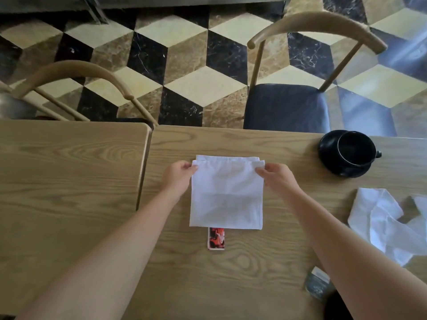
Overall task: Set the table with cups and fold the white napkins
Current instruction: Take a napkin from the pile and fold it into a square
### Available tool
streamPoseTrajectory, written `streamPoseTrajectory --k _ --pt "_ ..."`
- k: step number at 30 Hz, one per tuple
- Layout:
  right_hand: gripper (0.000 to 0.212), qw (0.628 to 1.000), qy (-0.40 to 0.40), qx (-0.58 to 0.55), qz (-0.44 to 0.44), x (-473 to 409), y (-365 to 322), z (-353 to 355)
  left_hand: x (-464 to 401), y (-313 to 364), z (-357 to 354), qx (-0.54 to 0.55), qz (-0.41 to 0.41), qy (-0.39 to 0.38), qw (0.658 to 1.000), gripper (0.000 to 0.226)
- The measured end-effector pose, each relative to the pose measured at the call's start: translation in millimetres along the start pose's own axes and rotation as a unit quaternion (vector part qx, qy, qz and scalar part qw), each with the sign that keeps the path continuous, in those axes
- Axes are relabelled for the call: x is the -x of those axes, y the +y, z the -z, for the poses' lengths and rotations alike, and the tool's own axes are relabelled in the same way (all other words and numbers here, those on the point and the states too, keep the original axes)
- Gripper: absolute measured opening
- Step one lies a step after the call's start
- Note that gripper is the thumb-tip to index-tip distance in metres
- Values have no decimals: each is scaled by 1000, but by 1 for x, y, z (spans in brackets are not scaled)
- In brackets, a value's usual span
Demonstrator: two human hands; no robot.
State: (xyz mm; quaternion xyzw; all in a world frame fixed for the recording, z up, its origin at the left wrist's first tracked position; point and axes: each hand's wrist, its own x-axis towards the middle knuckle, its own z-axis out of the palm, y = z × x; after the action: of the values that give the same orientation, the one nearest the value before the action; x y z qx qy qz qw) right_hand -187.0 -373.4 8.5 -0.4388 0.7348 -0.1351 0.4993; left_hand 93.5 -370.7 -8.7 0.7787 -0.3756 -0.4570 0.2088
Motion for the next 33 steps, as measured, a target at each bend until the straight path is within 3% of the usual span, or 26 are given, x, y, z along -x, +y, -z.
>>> streamPoseTrajectory --k 8,11,13,15,17,18,20,23,28,33 --pt "29 996 12 82 -35 -42 1 -11 -43 2 -21 -60 5 18 998 26" --pt "30 995 50 87 -29 -38 1 -12 -31 3 -21 -99 -1 78 992 20" --pt "22 992 106 67 -6 -21 3 -16 -10 1 -20 -133 -66 117 982 14" --pt "16 990 120 65 41 5 9 -27 18 -7 -23 -173 -210 65 960 10" --pt "6 994 39 71 79 38 16 -48 49 -22 -29 -205 -321 -56 923 6" --pt "8 994 -22 66 88 52 19 -61 62 -31 -31 -220 -330 -114 911 4" --pt "17 989 -118 37 76 75 29 -86 79 -51 -36 -244 -298 -192 903 4" --pt "25 987 -157 5 32 87 43 -112 86 -75 -35 -245 -231 -203 919 16" --pt "27 993 -121 2 -2 84 59 -115 82 -82 -29 -228 -172 -163 944 15" --pt "19 999 -35 17 -36 80 87 -71 76 -91 -11 -244 -126 -113 955 11"
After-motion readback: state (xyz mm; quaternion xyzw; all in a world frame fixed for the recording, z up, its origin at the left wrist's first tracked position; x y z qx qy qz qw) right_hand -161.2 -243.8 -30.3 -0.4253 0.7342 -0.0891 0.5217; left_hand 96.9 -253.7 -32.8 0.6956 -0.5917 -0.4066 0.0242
